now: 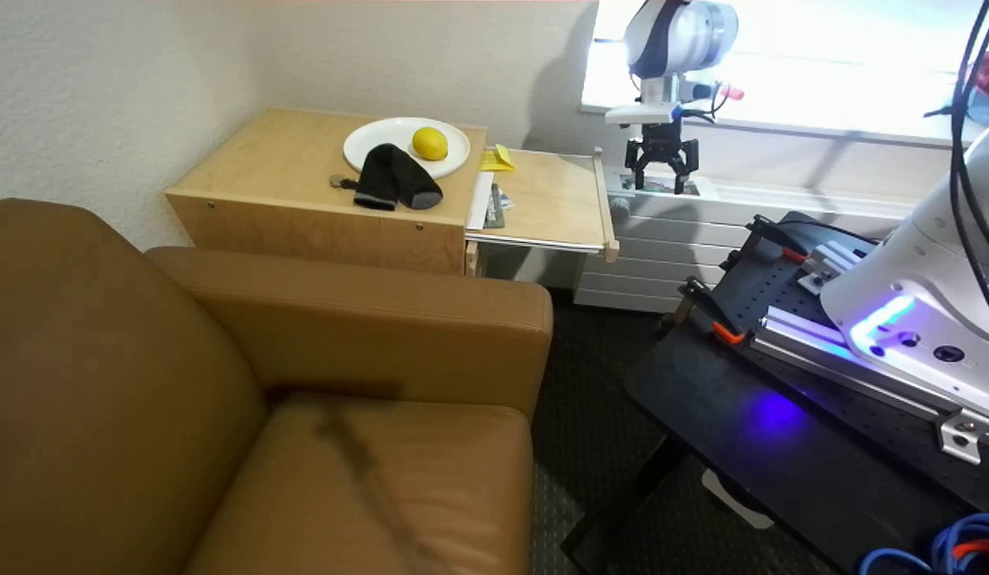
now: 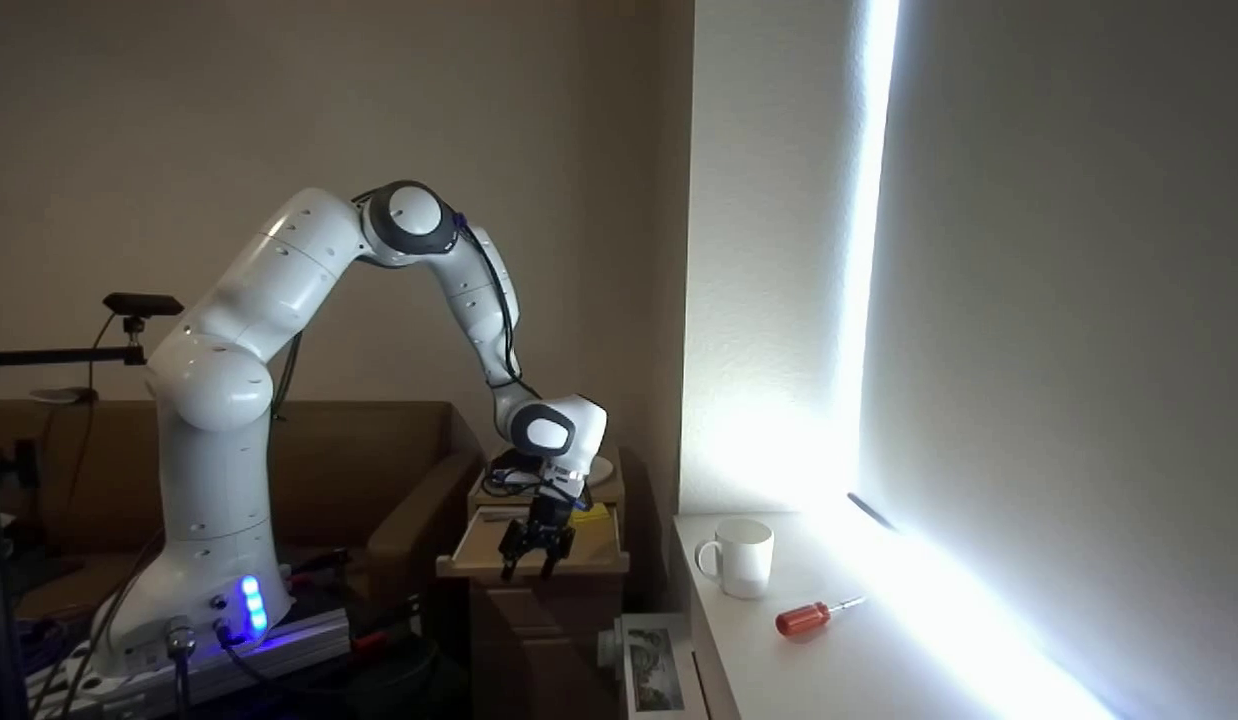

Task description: Pick the sock on the drawer tray, put it on the drawer top, close and open the drawer, then pick the sock and put it on the drawer tray

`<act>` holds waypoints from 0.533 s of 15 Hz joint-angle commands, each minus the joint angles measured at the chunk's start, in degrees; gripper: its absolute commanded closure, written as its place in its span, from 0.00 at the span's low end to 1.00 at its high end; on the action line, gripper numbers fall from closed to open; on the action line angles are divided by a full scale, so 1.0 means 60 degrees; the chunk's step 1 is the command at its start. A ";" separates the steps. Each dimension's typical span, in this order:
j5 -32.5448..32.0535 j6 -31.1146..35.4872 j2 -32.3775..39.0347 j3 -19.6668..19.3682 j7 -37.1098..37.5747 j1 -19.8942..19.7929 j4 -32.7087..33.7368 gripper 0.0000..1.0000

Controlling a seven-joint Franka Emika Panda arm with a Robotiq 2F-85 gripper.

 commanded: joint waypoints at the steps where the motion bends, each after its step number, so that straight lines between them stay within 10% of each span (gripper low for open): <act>1: 0.0484 0.1068 0.0748 0.0151 0.0344 0.0163 0.0252 0.00; 8: 0.1772 0.3247 0.1409 0.1553 -0.0514 -0.0405 0.0409 0.00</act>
